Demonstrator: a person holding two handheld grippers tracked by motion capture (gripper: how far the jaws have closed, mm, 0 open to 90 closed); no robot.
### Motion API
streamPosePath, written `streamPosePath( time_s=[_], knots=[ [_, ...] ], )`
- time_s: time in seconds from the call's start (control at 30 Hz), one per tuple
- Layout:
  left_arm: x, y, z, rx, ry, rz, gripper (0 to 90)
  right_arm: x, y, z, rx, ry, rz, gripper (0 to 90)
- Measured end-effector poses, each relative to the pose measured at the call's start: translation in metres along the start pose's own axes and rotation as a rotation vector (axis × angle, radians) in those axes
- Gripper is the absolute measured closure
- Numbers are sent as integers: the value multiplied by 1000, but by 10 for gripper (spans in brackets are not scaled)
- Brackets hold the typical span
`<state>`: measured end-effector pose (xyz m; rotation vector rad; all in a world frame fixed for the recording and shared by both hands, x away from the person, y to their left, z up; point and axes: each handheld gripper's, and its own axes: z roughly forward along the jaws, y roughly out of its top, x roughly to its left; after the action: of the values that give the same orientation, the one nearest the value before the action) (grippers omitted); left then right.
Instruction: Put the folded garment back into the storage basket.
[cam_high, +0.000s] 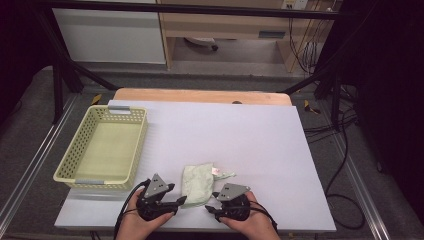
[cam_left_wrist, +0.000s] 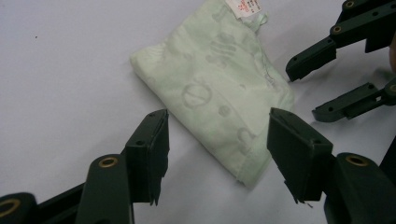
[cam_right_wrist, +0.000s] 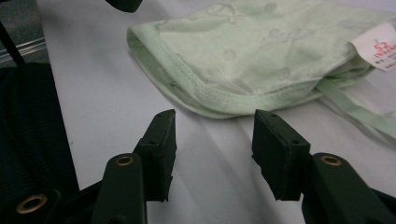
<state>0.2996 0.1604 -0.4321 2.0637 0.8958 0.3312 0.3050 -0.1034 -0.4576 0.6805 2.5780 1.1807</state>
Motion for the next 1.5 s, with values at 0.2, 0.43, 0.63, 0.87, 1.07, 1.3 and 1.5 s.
streamPosePath(
  time_s=[0.2, 0.43, 0.63, 0.87, 1.07, 1.3, 1.5],
  knots=[
    [1, 0, -1, -3, 5, -4, 394, 2, 4, 10, -7, 0, 3, 455],
    [1, 0, 0, 1, 5, -2, 394, 4, 9, 16, -24, 4, -9, 438],
    [2, 0, -1, 3, 6, -2, 396, 5, 12, 17, -35, -2, -17, 425],
    [2, 0, 0, 11, 7, 1, 397, 4, 13, 16, -57, -18, -11, 382],
    [2, 0, 1, 20, 3, 4, 396, 2, 13, 23, -14, -15, -3, 360],
    [2, 0, 0, 20, 3, 0, 393, -3, 18, 20, -26, -13, 27, 371],
    [2, 0, 0, 22, 2, 3, 393, -2, 15, 24, -12, -26, 11, 398]
  ],
)
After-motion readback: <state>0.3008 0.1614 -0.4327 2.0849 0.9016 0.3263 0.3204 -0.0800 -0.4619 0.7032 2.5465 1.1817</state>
